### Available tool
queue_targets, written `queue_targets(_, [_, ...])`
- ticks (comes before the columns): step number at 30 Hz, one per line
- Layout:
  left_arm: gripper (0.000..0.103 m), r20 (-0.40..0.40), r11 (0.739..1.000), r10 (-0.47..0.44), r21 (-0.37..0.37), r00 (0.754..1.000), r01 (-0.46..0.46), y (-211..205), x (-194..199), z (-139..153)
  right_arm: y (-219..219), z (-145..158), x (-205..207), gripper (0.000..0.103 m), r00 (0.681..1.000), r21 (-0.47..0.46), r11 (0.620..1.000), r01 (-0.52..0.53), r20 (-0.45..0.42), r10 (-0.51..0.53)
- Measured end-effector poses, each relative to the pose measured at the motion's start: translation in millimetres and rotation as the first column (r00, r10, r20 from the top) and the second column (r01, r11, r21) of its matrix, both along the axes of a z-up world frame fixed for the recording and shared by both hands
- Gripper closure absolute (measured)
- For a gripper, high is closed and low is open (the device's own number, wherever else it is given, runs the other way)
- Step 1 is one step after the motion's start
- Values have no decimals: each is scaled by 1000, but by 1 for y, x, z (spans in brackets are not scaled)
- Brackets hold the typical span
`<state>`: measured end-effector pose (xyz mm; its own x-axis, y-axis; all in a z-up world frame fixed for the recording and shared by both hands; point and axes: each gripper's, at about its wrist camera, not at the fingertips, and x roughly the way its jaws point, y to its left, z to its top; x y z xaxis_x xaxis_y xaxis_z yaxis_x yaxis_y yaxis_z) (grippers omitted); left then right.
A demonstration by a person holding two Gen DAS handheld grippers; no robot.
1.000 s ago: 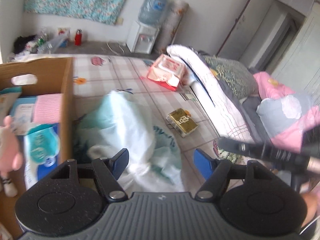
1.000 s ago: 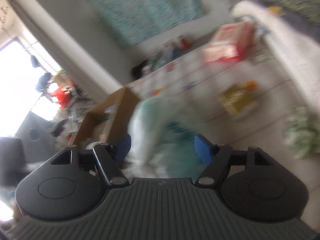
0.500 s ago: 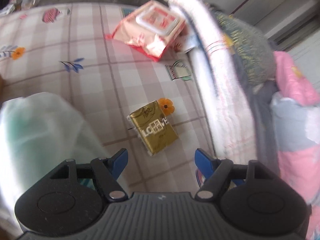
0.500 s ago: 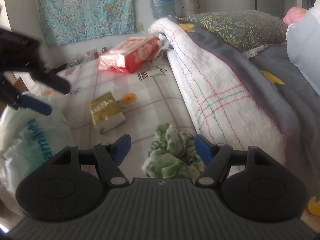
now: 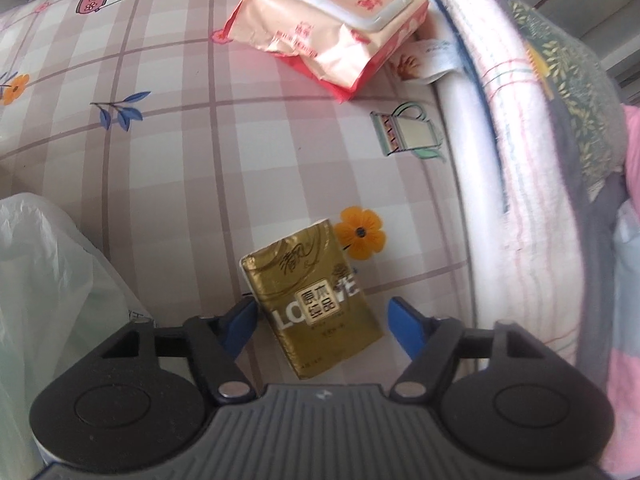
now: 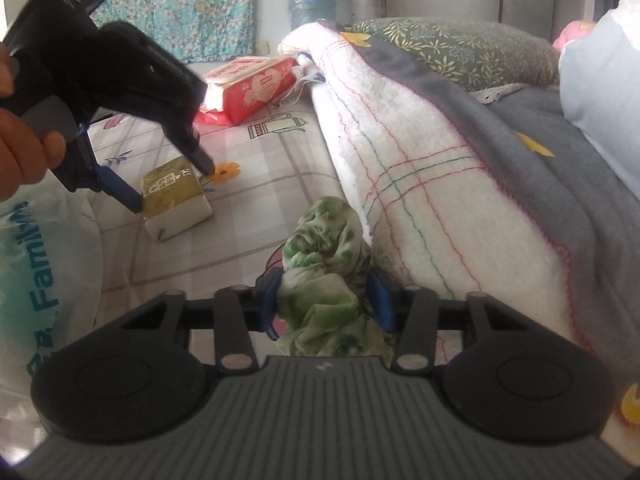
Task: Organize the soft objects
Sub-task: 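Grasp the green cloth with the right tool while the left tool grasps the gold snack pack, then carry the gold pack into the box with the left tool while the right tool carries the green cloth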
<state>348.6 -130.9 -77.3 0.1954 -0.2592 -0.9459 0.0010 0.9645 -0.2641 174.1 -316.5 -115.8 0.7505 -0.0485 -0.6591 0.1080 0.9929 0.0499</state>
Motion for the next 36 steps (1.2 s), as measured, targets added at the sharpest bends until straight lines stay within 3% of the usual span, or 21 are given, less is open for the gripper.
queue_targets(2, [36, 20, 1000, 3, 8, 1000, -3, 0, -2, 0, 1, 0, -2, 73, 1000, -17, 1000, 6, 12, -6])
queue_targets(7, [38, 33, 1000, 14, 3, 999, -14, 0, -3, 0, 6, 3, -9, 82, 999, -57, 998, 1, 36, 1])
queue_targets(15, [41, 35, 999, 31, -35, 999, -30, 13, -13, 7, 12, 14, -23, 84, 997, -37, 999, -11, 72, 14])
queue_targets(22, [41, 88, 992, 16, -128, 996, -5, 38, -37, 55, 13, 35, -41, 84, 993, 11, 1000, -21, 114, 20])
queue_targets(29, [40, 229, 981, 42, -196, 973, 4, 118, -91, 129, 24, 62, -57, 84, 983, 65, 995, -69, 172, 57])
queue_targets(36, [40, 364, 967, 230, -194, 903, -168, 254, -170, 178, 46, 81, -63, 84, 970, 111, 982, -155, 204, 130])
